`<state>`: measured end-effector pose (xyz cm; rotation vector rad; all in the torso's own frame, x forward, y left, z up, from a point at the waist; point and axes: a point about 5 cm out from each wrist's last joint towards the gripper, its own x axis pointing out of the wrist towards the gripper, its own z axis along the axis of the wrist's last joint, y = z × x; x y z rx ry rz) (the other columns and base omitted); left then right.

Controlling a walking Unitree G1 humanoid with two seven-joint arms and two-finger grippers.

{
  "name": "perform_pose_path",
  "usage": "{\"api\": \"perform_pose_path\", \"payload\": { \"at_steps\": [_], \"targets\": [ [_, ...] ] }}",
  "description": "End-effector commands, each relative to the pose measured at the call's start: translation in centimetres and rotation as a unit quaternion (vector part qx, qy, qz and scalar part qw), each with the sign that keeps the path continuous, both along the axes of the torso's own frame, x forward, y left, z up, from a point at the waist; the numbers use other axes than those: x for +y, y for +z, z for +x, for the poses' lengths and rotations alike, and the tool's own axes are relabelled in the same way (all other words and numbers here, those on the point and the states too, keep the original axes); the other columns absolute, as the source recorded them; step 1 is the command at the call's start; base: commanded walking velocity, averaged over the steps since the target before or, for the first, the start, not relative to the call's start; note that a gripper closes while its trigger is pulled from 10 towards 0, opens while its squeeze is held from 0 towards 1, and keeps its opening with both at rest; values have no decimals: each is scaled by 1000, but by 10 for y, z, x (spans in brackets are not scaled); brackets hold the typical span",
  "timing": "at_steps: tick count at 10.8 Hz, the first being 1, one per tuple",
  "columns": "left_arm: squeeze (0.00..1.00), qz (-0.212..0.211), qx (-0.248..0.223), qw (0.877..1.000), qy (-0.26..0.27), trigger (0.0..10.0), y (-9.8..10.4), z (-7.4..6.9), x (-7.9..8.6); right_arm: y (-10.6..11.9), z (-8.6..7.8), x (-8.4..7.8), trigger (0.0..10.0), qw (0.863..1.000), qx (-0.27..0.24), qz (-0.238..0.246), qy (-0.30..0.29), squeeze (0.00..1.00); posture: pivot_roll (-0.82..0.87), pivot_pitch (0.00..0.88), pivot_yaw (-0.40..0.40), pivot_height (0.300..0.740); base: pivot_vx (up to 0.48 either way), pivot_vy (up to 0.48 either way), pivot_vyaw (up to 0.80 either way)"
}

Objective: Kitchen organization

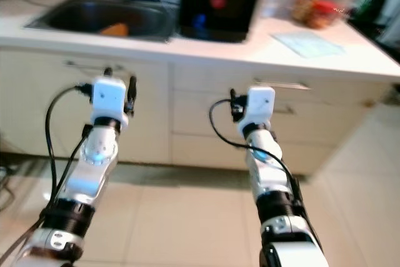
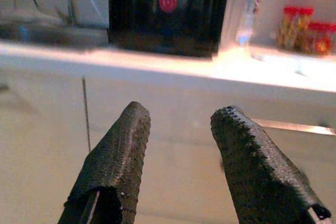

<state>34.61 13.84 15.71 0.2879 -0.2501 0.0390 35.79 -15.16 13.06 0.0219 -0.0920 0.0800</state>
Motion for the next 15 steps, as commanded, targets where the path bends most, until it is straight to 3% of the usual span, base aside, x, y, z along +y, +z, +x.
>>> {"api": "perform_pose_path", "payload": {
  "at_steps": [1, 3, 4, 5, 6, 9, 13, 15],
  "targets": [
    [0, 10, 37, 999, 9, 10000, -20, -2, 8, -10, -2, 2, 10000, 1000, 18, -5, 4, 0, 180, 0, -55, 740, 0, 0, 0],
    [0, 22, 142, 989, 19, 10000, -75, -15, 25, -44, -12, -11, 10000, 996, 82, -9, -16, 0, 177, 0, -52, 740, 0, 0, 0],
    [0, 23, 182, 983, 10, 10000, -92, -21, 28, -55, -16, -15, 10000, 994, 104, -20, -21, 0, 182, 0, -53, 740, 0, 0, 0],
    [0, 53, 255, 966, -9, 10000, -125, -37, 32, -77, -27, -22, 10000, 988, 150, -29, -30, 0, 183, 0, -53, 740, 0, 0, 0],
    [0, 48, 345, 937, 9, 10000, -163, -66, 46, -107, -46, -28, 10000, 975, 217, -45, -34, 0, 177, 0, -51, 740, 0, 0, 0],
    [0, 24, 426, 904, 36, 10000, -197, -103, 57, -154, -87, -34, 10000, 942, 331, -28, -39, 0, 176, 0, -53, 740, 0, 0, 0],
    [0, -5, 503, 861, 71, 10000, -228, -150, 69, -187, -127, -29, 10000, 909, 416, -17, -32, 0, 177, 0, -53, 740, 0, 0, 0],
    [0, -14, 519, 851, 83, 10000, -234, -161, 72, -195, -139, -30, 10000, 899, 436, -10, -31, 0, 179, 0, -54, 740, 0, 0, 0]
  ]
}}
